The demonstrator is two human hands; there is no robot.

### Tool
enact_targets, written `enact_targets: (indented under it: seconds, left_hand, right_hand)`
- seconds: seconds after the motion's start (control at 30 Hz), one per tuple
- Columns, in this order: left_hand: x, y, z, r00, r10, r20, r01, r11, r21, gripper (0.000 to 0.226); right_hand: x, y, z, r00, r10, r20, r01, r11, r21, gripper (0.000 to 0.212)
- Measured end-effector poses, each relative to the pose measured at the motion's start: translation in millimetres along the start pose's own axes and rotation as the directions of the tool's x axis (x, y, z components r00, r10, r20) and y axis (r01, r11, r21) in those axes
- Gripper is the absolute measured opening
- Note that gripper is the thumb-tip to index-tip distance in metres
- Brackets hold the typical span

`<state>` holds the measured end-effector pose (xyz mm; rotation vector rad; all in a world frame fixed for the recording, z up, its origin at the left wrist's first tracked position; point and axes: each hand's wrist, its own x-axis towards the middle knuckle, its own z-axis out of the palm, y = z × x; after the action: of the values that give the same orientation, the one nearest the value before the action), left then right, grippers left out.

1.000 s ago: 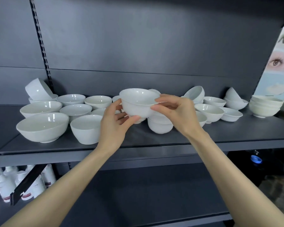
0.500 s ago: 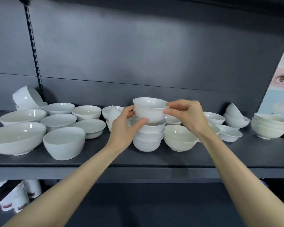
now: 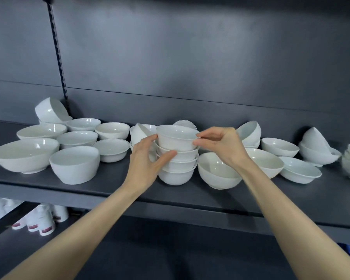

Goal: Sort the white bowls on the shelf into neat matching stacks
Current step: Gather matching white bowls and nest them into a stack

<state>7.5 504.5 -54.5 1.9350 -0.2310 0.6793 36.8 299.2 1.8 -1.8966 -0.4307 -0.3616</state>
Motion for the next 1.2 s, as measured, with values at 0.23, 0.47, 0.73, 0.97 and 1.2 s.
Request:
enact_targets:
  seconds: [0.23, 0.47, 0.73, 0.97, 1.2]
  left_hand:
    - [-2, -3, -1, 0.999, -0.046, 0.016, 0.047, 0.995, -0.093, 0.045]
    - [-7, -8, -1, 0.995, -0.051, 0.089, 0.069, 0.973, -0.219, 0.054]
    - [-18, -18, -1, 0.968, -0.157, 0.194, 0.184, 0.974, -0.129, 0.089]
    - [-13, -15, -1, 0.915, -0.216, 0.341, 0.257, 0.963, -0.079, 0.087]
    - [-7, -14, 6, 0.92, -0.239, 0.309, 0.269, 0.961, -0.058, 0.076]
  right_hand:
    - [-2, 1, 0, 1.0, 0.008, 0.019, -0.008, 1.0, -0.003, 0.017]
    - [-8, 1, 3, 1.0, 0.003, 0.013, -0.003, 1.0, -0.009, 0.025]
    - [-11, -11, 12, 0.958, 0.213, 0.194, -0.2, 0.976, -0.085, 0.091]
    - [-9, -15, 22, 0.945, 0.253, 0.209, -0.222, 0.962, -0.16, 0.093]
    - [-8, -13, 25, 0.939, 0.271, 0.211, -0.244, 0.959, -0.145, 0.088]
